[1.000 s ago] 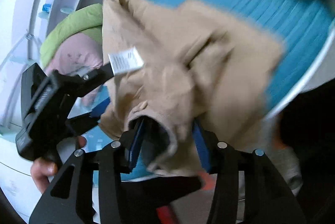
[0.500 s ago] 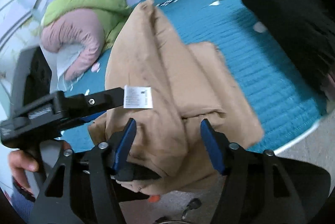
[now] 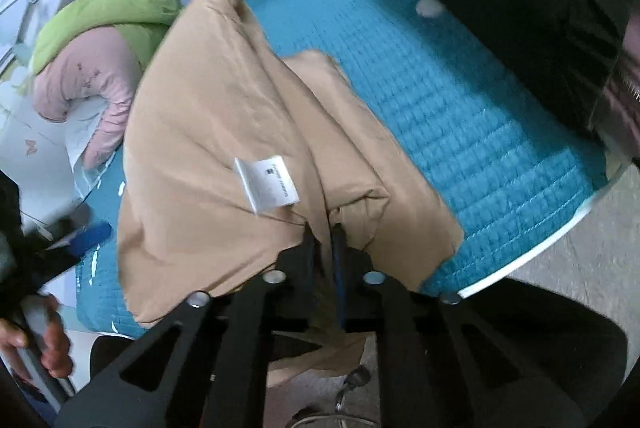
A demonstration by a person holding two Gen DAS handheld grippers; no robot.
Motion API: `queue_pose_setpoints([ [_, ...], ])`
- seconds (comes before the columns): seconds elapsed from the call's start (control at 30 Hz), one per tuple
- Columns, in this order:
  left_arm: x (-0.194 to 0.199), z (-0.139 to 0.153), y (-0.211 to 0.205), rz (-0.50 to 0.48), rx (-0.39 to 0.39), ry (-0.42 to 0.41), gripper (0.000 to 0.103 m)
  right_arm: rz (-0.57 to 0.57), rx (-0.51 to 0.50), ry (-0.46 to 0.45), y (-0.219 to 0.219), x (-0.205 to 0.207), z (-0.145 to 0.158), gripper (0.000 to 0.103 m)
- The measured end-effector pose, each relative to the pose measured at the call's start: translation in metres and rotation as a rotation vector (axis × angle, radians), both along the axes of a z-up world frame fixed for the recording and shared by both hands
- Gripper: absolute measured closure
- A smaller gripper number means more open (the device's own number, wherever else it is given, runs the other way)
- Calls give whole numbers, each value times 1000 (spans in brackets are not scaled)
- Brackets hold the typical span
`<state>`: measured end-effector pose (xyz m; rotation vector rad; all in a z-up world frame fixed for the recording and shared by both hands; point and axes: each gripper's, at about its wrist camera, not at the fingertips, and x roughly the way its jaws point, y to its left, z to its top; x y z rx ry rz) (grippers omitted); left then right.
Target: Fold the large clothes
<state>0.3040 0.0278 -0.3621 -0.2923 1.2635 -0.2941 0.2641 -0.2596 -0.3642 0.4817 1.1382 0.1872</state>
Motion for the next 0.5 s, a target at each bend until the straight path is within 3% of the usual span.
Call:
queue_pose_setpoints([
  [0.03,1,-8,-1,-5,1,14,15,-13,-2,5,1,1,4,74],
  [0.1,0,-18,-9,-24,7,38,15,-50,-18,-11,-3,-4,16,47],
  [0.2,-2,-23,-22,-50,29,20,15,-65,-90,-29,-5,-7,27,23],
  [0.27,1,-25,-22,-47,24,24,15,-64,-83,5,-7,-1,16,23],
  [0.37,4,-26,-21,-48,16,30,15,-122,127,126,-22,11,-21,22],
  [0.5,5,-27,-15,-55,19,33,15,-152,293,197,-31,16,-48,18],
])
